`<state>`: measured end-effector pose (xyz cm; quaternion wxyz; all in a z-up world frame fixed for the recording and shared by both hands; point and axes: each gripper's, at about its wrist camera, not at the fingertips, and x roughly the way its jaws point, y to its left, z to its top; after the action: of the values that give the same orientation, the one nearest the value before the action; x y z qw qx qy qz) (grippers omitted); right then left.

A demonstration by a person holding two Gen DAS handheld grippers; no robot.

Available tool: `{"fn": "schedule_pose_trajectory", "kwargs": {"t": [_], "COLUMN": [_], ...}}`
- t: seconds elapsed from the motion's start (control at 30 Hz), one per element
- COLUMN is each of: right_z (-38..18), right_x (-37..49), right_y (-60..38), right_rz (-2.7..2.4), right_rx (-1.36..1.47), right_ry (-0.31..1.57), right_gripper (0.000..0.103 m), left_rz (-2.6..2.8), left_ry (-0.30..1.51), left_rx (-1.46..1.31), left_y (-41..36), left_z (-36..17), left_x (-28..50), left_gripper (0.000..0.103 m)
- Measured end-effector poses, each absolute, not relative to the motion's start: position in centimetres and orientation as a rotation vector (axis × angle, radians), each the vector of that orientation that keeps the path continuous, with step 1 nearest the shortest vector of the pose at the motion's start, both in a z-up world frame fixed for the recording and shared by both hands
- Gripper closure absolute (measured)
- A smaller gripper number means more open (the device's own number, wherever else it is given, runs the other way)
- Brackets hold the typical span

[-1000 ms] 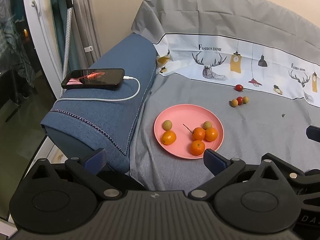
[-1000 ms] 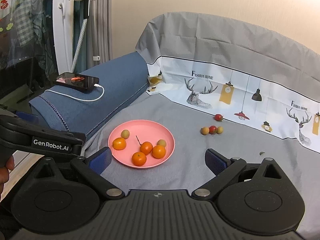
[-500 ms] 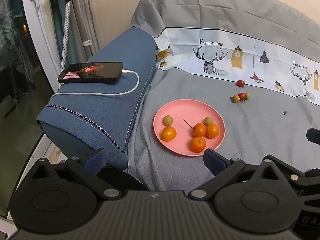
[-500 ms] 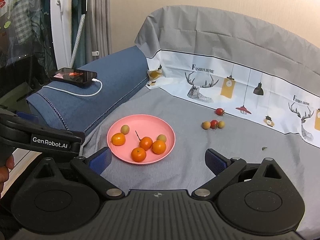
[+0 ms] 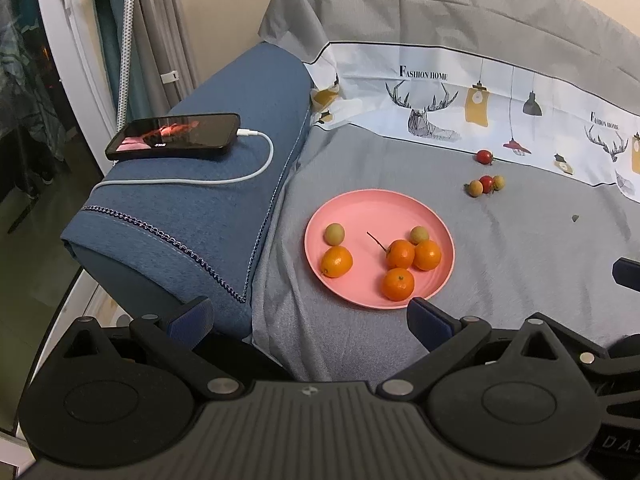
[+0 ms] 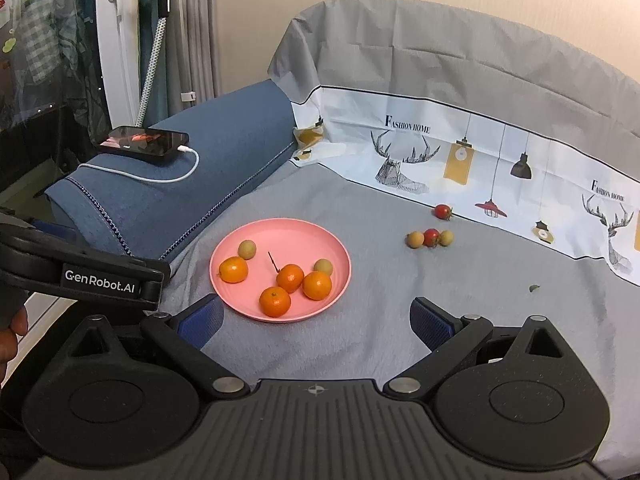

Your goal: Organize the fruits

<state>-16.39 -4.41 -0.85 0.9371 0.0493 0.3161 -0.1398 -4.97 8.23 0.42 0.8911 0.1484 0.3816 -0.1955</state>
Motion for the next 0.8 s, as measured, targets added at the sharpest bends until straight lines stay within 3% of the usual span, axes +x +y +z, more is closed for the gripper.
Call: {"fn": "schedule_pose_trajectory", "kwargs": {"t": [0.43, 0.8], "right_z": [-2.6, -5.1], "right_x": [-15.0, -14.4], "right_y": [-6.6, -13.8], "right_rz": [-0.304, -0.438], "right_rx": [0.142, 0.197], "right_ry": [0.682, 0.683], "right_gripper": [0.004, 0.004], "left_rz": [-0.413, -0.518], "left_ry": [0.820, 0.829], "left_rx": [0.341, 0.362], "left_y": [5.4, -3.8], "left_z": [-0.6, -1.0], "left_x": [-3.0, 0.6], "left_gripper": [0.000, 0.000]}}
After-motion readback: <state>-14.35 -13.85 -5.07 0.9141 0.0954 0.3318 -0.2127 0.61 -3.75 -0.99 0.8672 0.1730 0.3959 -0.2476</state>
